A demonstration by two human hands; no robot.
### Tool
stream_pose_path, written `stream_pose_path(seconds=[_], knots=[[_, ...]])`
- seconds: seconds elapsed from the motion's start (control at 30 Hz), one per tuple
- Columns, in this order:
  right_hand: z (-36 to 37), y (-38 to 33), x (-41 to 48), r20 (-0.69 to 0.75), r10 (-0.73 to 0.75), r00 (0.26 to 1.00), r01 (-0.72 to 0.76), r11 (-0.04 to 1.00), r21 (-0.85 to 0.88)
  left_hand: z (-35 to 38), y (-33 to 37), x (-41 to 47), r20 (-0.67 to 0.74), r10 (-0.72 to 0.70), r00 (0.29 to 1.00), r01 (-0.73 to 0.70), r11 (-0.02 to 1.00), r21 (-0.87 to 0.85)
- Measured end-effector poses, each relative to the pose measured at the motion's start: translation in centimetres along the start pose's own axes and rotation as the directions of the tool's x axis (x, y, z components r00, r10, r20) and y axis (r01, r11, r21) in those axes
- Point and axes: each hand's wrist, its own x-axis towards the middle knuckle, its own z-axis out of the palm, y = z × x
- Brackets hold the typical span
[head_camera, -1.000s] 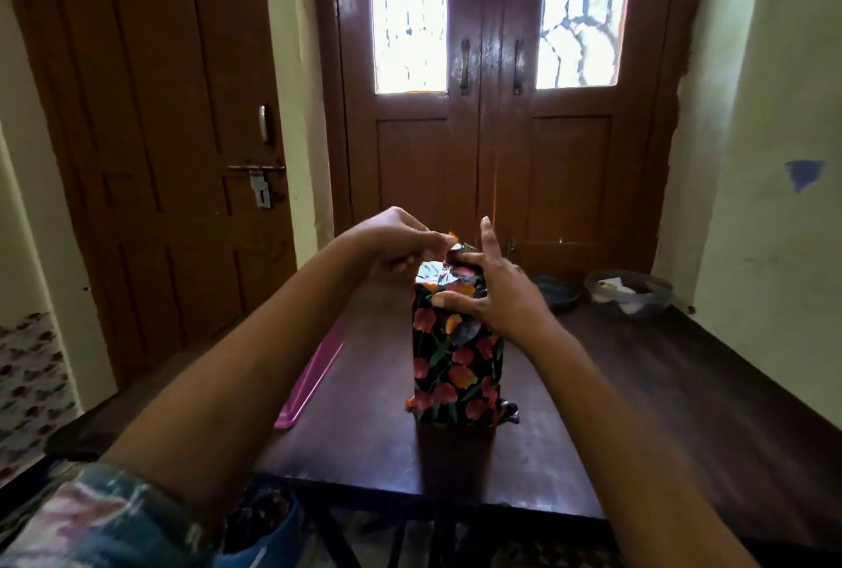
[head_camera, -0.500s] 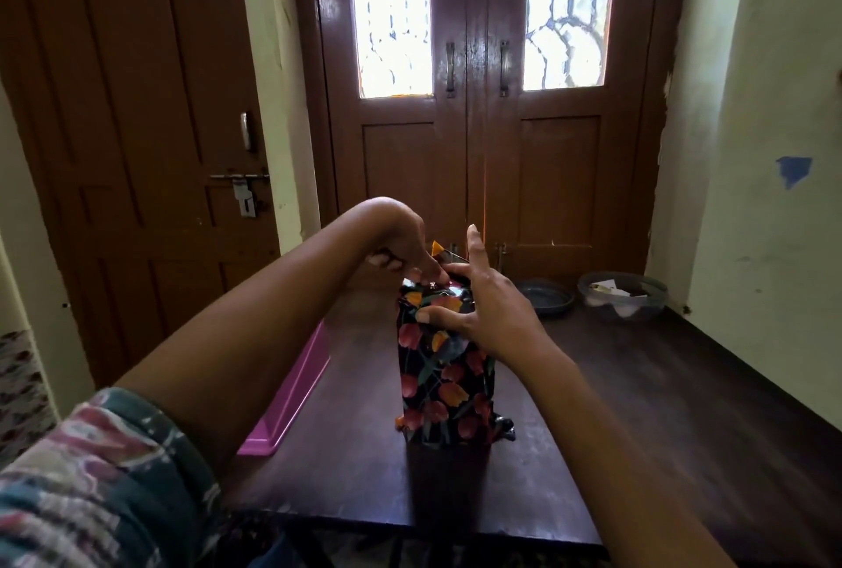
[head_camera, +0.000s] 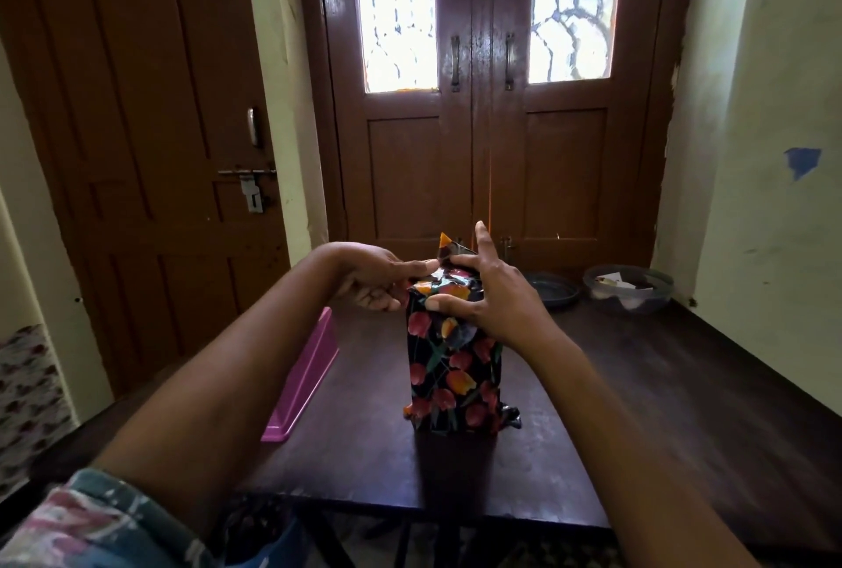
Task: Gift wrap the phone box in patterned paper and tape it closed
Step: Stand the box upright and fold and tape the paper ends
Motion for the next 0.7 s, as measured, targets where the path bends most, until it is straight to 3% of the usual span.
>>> stream_pose_path(seconds=[0.07, 0.13, 0.23, 0.33, 0.53, 0.63, 0.7], knots=[[0.1, 0.0, 0.1, 0.001, -0.004, 1.000, 0.004, 1.000, -0.016, -0.8, -0.1, -0.6, 0.047, 0.064, 0.997, -0.056, 0.987, -0.152], [0.2, 0.2, 0.1, -0.004, -0.005, 1.000, 0.005, 0.999, -0.035, -0.9, -0.1, -1.0, 0.002, 0.121, 0.993, -0.118, 0.974, -0.193], [0.4, 0.3, 0.1, -0.028, -0.009, 1.000, 0.008, 0.999, -0.042, 0.4, 1.0, -1.0, -0.127, 0.190, 0.974, -0.191, 0.982, 0.003], [0.5, 0.6, 0.2, -0.049, -0.023, 0.999, 0.022, 0.999, -0.025, 1.5, 1.4, -0.2, -0.155, 0.198, 0.968, -0.172, 0.971, 0.167], [0.9, 0.9, 0.2, -0.064, -0.057, 0.996, 0.057, 0.998, -0.006, 1.2, 0.1, 0.5, -0.262, 0.229, 0.938, -0.223, 0.973, 0.056], [0.6, 1.2, 0.3, -0.032, -0.082, 0.996, 0.082, 0.997, -0.001, 1.0, -0.8, 0.0, -0.278, 0.357, 0.892, -0.378, 0.926, -0.022], [-0.1, 1.2, 0.3, 0.040, -0.043, 0.998, 0.036, 0.986, 0.164, 0.9, -1.0, -1.0, -0.278, 0.519, 0.808, -0.543, 0.840, -0.010]])
